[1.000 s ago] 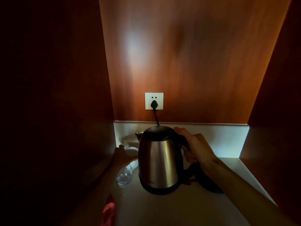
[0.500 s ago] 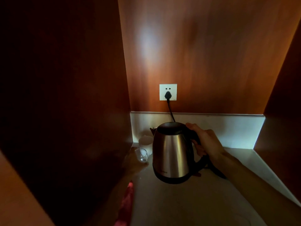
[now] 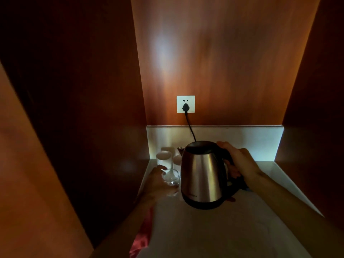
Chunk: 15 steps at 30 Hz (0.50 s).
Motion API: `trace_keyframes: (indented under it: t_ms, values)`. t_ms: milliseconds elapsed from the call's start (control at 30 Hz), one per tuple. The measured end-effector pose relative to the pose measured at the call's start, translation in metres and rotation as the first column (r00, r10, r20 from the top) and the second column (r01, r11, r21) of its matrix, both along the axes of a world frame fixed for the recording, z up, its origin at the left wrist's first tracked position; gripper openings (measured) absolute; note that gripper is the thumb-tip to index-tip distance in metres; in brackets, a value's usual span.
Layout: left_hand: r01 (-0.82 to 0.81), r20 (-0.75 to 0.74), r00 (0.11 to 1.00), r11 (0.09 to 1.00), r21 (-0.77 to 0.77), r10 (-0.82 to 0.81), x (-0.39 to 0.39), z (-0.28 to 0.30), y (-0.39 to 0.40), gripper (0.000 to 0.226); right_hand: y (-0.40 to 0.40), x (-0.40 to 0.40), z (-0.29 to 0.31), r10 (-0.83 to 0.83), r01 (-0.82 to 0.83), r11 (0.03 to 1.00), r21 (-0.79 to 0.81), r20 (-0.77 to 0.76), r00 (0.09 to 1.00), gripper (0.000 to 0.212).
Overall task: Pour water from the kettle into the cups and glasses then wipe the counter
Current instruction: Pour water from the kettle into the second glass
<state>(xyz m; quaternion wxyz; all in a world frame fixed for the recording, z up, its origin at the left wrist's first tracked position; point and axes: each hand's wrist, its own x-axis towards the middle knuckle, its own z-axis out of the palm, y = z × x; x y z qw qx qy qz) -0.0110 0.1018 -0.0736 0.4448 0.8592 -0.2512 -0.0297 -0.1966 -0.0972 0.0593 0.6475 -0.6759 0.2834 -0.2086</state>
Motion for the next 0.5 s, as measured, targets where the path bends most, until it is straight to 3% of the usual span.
trace_keyframes:
  t_ms: [267,500]
  values:
    - [0.121,-0.033,0.992,0.993,-0.008,-0.122,-0.056,-0.017,0.006,0.066,0.018,-0.064,-0.009,-0.069,0.066,0.995,-0.076,-0.046,0.997,0.057]
    - [0.177,-0.08,0.98,0.983,-0.038,-0.18,-0.085,-0.027,0.016,0.067,0.039,-0.099,-0.02,-0.116,0.115,0.992,-0.042,-0.027,0.993,0.052]
